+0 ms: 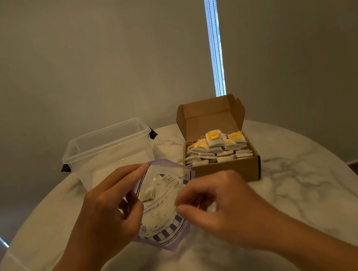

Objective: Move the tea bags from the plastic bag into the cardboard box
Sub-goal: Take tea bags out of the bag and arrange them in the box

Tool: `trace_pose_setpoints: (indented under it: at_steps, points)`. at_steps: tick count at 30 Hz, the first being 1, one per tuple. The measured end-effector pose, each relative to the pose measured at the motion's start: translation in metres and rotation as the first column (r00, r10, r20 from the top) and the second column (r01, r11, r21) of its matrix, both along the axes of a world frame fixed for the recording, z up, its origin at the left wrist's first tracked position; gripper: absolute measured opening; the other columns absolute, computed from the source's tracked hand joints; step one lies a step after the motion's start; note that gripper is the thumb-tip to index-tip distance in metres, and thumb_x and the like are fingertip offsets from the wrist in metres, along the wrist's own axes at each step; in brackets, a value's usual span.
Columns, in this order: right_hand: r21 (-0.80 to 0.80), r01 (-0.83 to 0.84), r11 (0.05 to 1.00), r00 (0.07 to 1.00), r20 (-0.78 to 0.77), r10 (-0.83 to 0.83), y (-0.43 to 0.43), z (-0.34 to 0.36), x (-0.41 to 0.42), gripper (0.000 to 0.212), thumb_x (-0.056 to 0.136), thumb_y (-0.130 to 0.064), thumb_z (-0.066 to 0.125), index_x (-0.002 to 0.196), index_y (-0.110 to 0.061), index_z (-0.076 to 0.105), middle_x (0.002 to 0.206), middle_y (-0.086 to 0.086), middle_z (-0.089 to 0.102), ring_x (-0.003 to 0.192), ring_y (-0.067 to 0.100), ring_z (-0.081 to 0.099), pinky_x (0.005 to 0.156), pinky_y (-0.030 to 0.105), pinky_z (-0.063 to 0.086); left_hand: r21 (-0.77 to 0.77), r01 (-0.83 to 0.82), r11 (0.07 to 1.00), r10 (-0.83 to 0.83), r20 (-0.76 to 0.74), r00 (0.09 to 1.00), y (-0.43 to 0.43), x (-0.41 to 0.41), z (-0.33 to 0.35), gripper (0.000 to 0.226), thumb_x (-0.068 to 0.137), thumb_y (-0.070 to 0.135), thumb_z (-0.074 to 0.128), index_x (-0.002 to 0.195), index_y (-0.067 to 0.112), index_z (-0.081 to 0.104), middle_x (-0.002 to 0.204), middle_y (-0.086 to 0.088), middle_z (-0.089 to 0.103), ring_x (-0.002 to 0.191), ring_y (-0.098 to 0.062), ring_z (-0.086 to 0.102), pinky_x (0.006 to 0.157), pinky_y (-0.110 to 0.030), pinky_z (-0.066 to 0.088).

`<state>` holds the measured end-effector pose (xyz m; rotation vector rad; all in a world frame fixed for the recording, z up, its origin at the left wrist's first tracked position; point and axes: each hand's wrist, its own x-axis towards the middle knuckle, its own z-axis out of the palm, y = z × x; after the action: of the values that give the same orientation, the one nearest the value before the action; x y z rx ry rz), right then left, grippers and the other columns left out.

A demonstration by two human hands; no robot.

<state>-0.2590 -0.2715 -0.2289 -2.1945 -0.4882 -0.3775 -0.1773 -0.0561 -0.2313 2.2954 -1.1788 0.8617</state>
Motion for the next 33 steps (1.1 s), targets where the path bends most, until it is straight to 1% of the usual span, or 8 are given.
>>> trace_pose_setpoints:
  at_steps: [5, 8, 10, 14, 17, 22, 28, 33]
  points:
    - [-0.191, -0.011, 0.982, 0.999, -0.038, 0.003, 0.022, -0.007, 0.012, 0.030, 0.094, -0.028, 0.062, 0.123, -0.021, 0.066, 0.120, -0.005, 0.068, 0.098, -0.001, 0.060, 0.079, 0.009, 0.051, 0.060, -0.025, 0.998, 0.024, 0.018, 1.000, 0.000, -0.001, 0.002, 0.047, 0.083, 0.020, 0.062, 0.127, 0.006, 0.060, 0.125, -0.005, 0.064, 0.100, -0.008, 0.056, 0.065, 0.003, 0.042]
    - [-0.290, 0.022, 0.957, 0.997, -0.059, -0.040, 0.038, -0.010, 0.027, 0.037, 0.097, -0.025, 0.057, 0.133, -0.021, 0.057, 0.133, 0.003, 0.060, 0.120, 0.017, 0.056, 0.096, 0.030, 0.051, 0.083, -0.023, 0.996, 0.022, 0.014, 1.000, -0.001, -0.003, 0.002, 0.053, 0.075, 0.012, 0.066, 0.128, 0.005, 0.061, 0.125, -0.005, 0.064, 0.097, -0.007, 0.058, 0.070, 0.005, 0.041]
    - [-0.391, 0.024, 0.920, 0.994, -0.092, -0.065, 0.046, -0.011, 0.040, 0.040, 0.098, -0.021, 0.056, 0.137, -0.019, 0.052, 0.138, 0.008, 0.054, 0.125, 0.027, 0.051, 0.100, 0.037, 0.048, 0.091, -0.020, 0.996, 0.019, 0.012, 1.000, -0.001, -0.005, 0.003, 0.053, 0.076, 0.014, 0.066, 0.128, 0.005, 0.061, 0.124, -0.005, 0.065, 0.099, -0.009, 0.060, 0.073, 0.005, 0.040]
    - [-0.641, -0.062, 0.765, 0.983, -0.171, -0.064, 0.061, -0.003, 0.067, 0.040, 0.093, -0.008, 0.061, 0.131, -0.005, 0.051, 0.129, 0.015, 0.056, 0.114, 0.029, 0.056, 0.091, 0.034, 0.046, 0.077, -0.014, 0.997, 0.013, 0.015, 1.000, -0.002, -0.006, 0.002, 0.053, 0.075, 0.010, 0.065, 0.127, 0.006, 0.062, 0.125, -0.005, 0.064, 0.094, -0.011, 0.064, 0.072, 0.003, 0.042]
    - [-0.745, -0.118, 0.657, 0.981, -0.189, -0.038, 0.068, -0.001, 0.086, 0.032, 0.096, -0.010, 0.053, 0.126, -0.001, 0.053, 0.121, 0.016, 0.058, 0.095, 0.025, 0.053, 0.080, 0.031, 0.042, 0.055, 0.006, 0.998, -0.007, 0.012, 1.000, -0.002, -0.007, 0.004, 0.046, 0.083, 0.014, 0.054, 0.127, 0.008, 0.062, 0.126, -0.002, 0.064, 0.088, -0.010, 0.065, 0.069, -0.003, 0.047]
    - [-0.750, -0.121, 0.650, 0.985, -0.172, -0.016, 0.076, -0.012, 0.109, 0.035, 0.098, -0.015, 0.049, 0.132, -0.004, 0.051, 0.129, 0.016, 0.054, 0.117, 0.028, 0.052, 0.089, 0.033, 0.042, 0.037, 0.021, 0.999, -0.022, 0.016, 1.000, 0.000, -0.008, 0.004, 0.048, 0.083, 0.017, 0.048, 0.128, 0.008, 0.062, 0.126, -0.001, 0.063, 0.101, -0.008, 0.061, 0.079, -0.003, 0.044]
    - [-0.674, -0.045, 0.738, 0.989, -0.135, -0.063, 0.080, -0.028, 0.120, 0.026, 0.097, -0.017, 0.051, 0.120, -0.006, 0.058, 0.117, 0.013, 0.060, 0.109, 0.026, 0.057, 0.087, 0.033, 0.043, 0.039, 0.027, 0.999, -0.027, 0.011, 1.000, -0.001, -0.006, 0.003, 0.047, 0.083, 0.015, 0.049, 0.128, 0.008, 0.063, 0.127, 0.000, 0.063, 0.102, -0.009, 0.062, 0.078, -0.003, 0.044]
    - [-0.592, 0.091, 0.801, 0.990, -0.036, -0.138, 0.083, -0.036, 0.127, 0.032, 0.099, -0.022, 0.047, 0.127, -0.008, 0.055, 0.126, 0.014, 0.058, 0.117, 0.028, 0.055, 0.096, 0.037, 0.042, 0.030, 0.026, 0.999, -0.027, 0.014, 1.000, -0.002, -0.005, 0.002, 0.049, 0.079, 0.003, 0.056, 0.127, 0.008, 0.063, 0.126, 0.000, 0.063, 0.101, -0.008, 0.062, 0.077, -0.004, 0.044]
